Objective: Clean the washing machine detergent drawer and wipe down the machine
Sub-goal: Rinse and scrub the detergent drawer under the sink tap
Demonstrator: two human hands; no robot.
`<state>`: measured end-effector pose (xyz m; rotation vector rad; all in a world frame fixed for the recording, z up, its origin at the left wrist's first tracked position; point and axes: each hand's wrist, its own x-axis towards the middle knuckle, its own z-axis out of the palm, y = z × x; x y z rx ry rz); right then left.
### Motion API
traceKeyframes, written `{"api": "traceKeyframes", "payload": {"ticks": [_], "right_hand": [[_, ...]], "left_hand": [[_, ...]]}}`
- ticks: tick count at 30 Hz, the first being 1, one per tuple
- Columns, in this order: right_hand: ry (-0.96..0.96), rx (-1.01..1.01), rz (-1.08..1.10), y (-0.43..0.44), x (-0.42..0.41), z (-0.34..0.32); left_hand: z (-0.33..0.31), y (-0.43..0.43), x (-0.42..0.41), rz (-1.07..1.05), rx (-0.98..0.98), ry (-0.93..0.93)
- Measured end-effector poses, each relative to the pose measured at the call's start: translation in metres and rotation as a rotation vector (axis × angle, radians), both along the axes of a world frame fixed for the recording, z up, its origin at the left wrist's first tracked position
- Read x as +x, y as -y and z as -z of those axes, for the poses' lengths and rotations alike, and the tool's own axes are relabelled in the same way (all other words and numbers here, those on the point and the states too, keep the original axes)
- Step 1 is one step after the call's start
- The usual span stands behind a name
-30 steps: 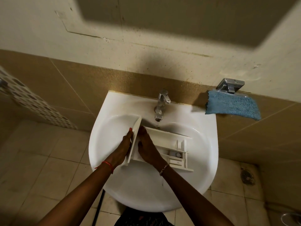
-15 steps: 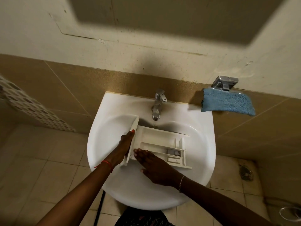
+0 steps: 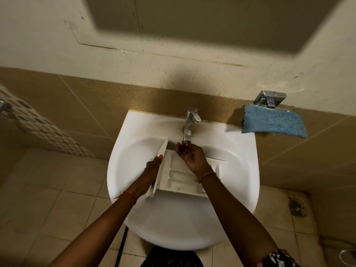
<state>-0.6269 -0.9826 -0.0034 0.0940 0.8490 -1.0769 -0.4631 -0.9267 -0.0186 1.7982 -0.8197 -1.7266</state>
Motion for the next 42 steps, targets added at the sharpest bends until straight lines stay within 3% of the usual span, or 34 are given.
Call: {"api": "traceKeyframes", "payload": {"ticks": [5, 10, 13, 17, 20, 22, 25, 32, 42], "right_hand": [[-0.022, -0.035, -0.096, -0.01, 0.012, -0.004], [-0.412, -0.143, -0.742, -0.024, 0.011, -0.032], [-0.608, -0.165, -0.952, -0.034, -0.002, -0.044], [-0.917, -0.131, -0.709, -0.038, -0.025, -0.043], [-1.452, -0.138, -0.593, -0.044, -0.06, -0.021], [-1.637, -0.117, -0.522, -0.055, -0.08, -0.011], [-1.572, -0.086, -0.454, -0.062, -0.096, -0.001], [-1.126, 0.073, -0.3, -0.061, -0.109, -0.006], [-0.858, 0.076, -0.078, -0.085, -0.123, -0.034]], "left_hand": [[-0.022, -0.002, -0.01, 0.007, -0.027, -0.023], [-0.021, -0.004, -0.012, -0.023, -0.037, -0.034], [-0.019, -0.003, -0.011, -0.044, -0.039, -0.074], [-0.026, 0.002, -0.006, 0.001, -0.017, -0.078], [-0.029, 0.005, -0.003, 0.053, -0.05, -0.082], [-0.029, 0.006, -0.001, 0.103, -0.073, -0.06], [-0.032, 0.003, 0.004, 0.184, -0.09, -0.057], [-0.04, -0.006, 0.017, 0.265, -0.103, -0.07], [-0.048, -0.016, 0.054, 0.441, -0.263, -0.147]]}}
